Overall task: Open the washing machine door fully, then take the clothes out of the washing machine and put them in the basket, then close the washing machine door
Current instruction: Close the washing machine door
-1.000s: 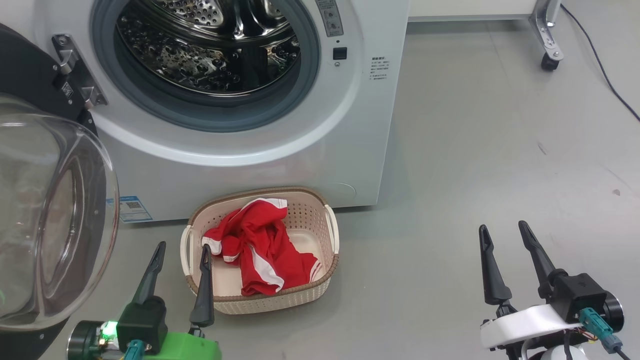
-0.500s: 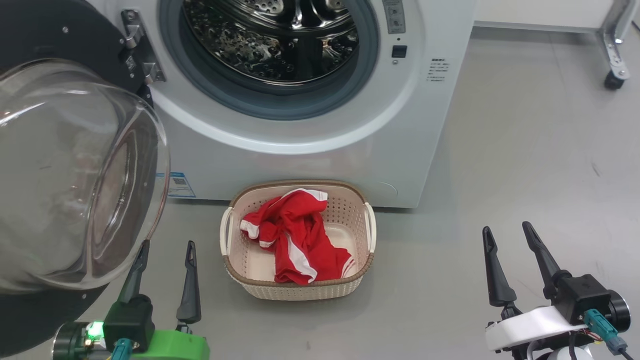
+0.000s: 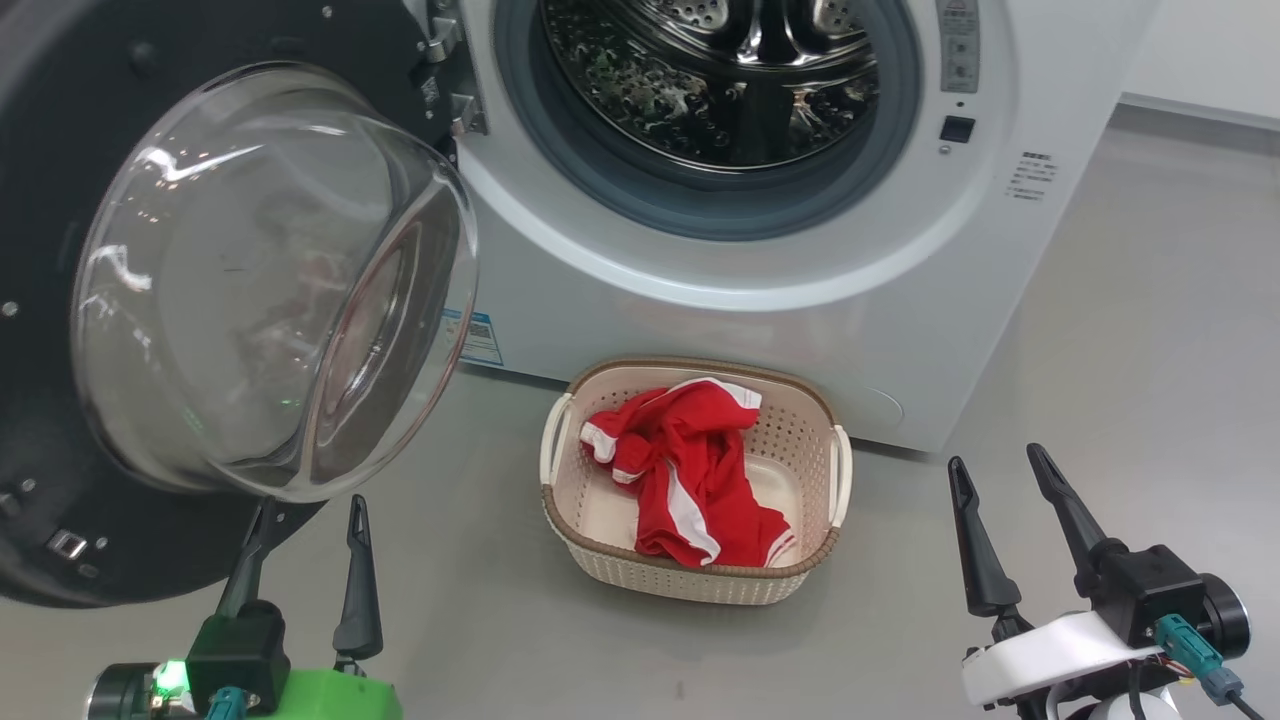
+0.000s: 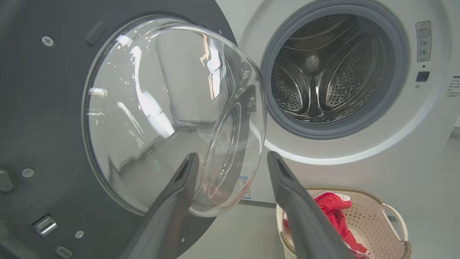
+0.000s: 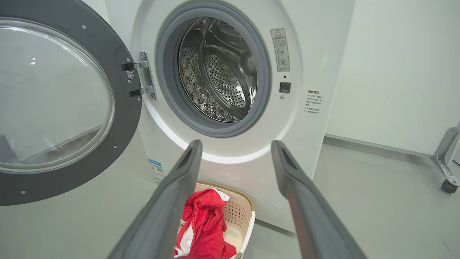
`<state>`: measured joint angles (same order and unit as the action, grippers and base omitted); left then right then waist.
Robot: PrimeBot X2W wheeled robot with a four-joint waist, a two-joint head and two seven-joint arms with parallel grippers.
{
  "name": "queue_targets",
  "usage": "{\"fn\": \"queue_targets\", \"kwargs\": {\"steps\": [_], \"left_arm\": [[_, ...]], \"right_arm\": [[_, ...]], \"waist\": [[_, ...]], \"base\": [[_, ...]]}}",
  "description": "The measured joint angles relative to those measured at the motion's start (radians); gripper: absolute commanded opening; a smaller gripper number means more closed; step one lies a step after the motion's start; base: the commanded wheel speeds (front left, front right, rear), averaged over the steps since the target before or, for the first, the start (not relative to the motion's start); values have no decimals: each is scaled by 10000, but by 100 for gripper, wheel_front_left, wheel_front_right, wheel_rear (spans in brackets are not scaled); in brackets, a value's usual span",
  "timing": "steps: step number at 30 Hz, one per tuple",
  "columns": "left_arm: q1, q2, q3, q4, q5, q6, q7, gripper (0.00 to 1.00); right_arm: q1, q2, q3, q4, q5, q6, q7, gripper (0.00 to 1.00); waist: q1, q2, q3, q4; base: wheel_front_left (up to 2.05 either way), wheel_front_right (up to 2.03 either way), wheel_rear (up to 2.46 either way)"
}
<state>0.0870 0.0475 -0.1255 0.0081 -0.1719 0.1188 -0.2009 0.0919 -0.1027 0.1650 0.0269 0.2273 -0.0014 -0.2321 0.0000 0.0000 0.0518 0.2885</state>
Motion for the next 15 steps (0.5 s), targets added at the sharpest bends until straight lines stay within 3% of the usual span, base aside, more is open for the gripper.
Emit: {"fn": "queue_targets", "kwargs": {"steps": [15], "left_arm": [[170,0,123,82,-380,0,0,100]], "right_arm": [[188,58,238,-144,-4,-2,255,100]], "waist": [[1,0,-174,1504]], "base": [[0,0,0]]}}
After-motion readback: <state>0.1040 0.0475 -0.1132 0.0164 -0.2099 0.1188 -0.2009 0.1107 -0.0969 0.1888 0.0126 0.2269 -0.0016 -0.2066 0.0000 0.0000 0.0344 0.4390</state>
